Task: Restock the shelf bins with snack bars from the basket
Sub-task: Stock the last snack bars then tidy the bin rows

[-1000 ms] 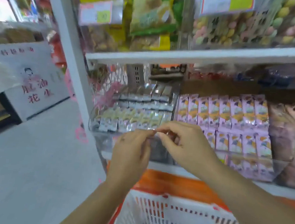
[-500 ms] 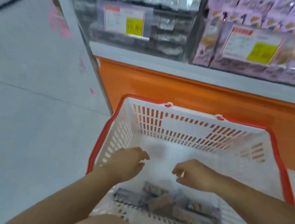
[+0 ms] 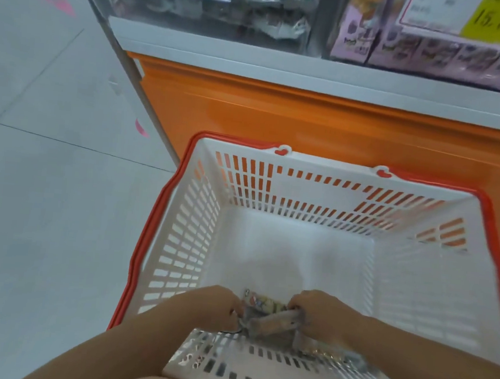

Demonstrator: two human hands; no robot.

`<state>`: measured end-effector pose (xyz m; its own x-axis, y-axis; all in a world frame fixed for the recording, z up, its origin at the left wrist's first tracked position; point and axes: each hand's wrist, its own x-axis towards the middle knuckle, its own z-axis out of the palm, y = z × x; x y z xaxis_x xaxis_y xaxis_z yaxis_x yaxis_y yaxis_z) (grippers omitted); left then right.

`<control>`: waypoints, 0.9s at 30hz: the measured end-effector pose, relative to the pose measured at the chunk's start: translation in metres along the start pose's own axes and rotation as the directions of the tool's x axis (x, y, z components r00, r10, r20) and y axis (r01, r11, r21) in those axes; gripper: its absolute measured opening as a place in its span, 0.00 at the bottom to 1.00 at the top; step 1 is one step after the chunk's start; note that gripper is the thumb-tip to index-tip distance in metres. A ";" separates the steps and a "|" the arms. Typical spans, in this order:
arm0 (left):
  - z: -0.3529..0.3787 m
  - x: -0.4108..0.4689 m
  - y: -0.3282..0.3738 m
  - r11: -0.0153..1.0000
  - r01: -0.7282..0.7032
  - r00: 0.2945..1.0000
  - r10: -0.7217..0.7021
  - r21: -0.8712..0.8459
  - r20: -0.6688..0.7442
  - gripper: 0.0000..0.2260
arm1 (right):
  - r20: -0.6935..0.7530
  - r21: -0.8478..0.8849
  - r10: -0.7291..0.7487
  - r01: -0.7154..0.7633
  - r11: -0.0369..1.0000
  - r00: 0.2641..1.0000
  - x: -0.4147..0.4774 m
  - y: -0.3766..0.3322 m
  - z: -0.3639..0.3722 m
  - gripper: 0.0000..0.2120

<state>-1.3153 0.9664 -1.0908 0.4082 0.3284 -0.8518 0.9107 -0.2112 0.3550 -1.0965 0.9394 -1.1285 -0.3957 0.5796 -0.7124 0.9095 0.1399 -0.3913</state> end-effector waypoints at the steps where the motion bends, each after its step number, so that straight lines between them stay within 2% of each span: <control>1: 0.000 0.000 0.000 1.000 0.001 1.000 -0.001 -0.021 -0.003 0.17 | -0.004 0.028 -0.016 0.016 0.999 1.000 -0.002 -0.002 -0.006 0.14; 5: -0.006 -0.003 -0.005 0.989 -0.040 0.990 0.020 -0.144 -0.139 0.23 | -0.046 0.166 -0.054 0.061 0.984 0.997 -0.010 -0.007 -0.042 0.11; 7: -0.016 -0.008 -0.003 0.957 -0.119 0.968 0.052 -0.265 -0.245 0.27 | -0.107 0.255 -0.032 0.059 0.965 0.994 -0.014 -0.010 -0.063 0.10; 8: -0.022 -0.012 0.000 0.930 -0.174 0.953 0.076 -0.324 -0.294 0.26 | -0.139 0.312 -0.025 0.068 0.948 0.990 -0.017 -0.011 -0.074 0.13; 11: -0.044 -0.031 0.010 0.825 -0.352 0.892 0.152 -0.443 -0.425 0.15 | -0.222 0.473 0.028 0.082 0.877 0.975 -0.027 -0.020 -0.109 0.18; 13: -0.059 -0.051 0.015 0.783 -0.432 0.845 0.176 -0.448 -0.506 0.12 | -0.258 0.558 0.079 0.082 0.826 0.963 -0.035 -0.029 -0.133 0.19; 15: -0.072 -0.070 0.019 0.794 -0.472 0.786 0.182 -0.383 -0.591 0.13 | -0.248 0.626 0.116 0.067 0.777 0.962 -0.046 -0.041 -0.154 0.21; 18: -0.087 -0.105 0.026 0.764 -0.541 0.693 0.168 -0.352 -0.701 0.11 | -0.242 0.656 0.152 0.046 0.753 0.958 -0.071 -0.066 -0.186 0.24; 21: -0.096 -0.142 0.035 0.677 -0.618 0.637 0.135 -0.399 -0.759 0.11 | -0.312 0.674 0.102 0.144 0.724 0.945 -0.103 -0.091 -0.215 0.26; 24: -0.103 -0.178 0.048 0.563 -0.700 0.596 0.123 -0.439 -0.793 0.09 | -0.418 0.709 -0.029 0.346 0.615 0.908 -0.139 -0.115 -0.234 0.18; 27: -0.108 -0.207 0.063 0.542 -0.738 0.543 0.124 -0.401 -0.831 0.11 | -0.524 0.690 -0.074 0.474 0.547 0.849 -0.165 -0.134 -0.247 0.11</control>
<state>-1.3358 0.9848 -0.8508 0.3873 0.9167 -0.0979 0.2180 0.0121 0.9759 -1.1216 1.0238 -0.8148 -0.3362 0.9021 -0.2705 0.2229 -0.2028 -0.9535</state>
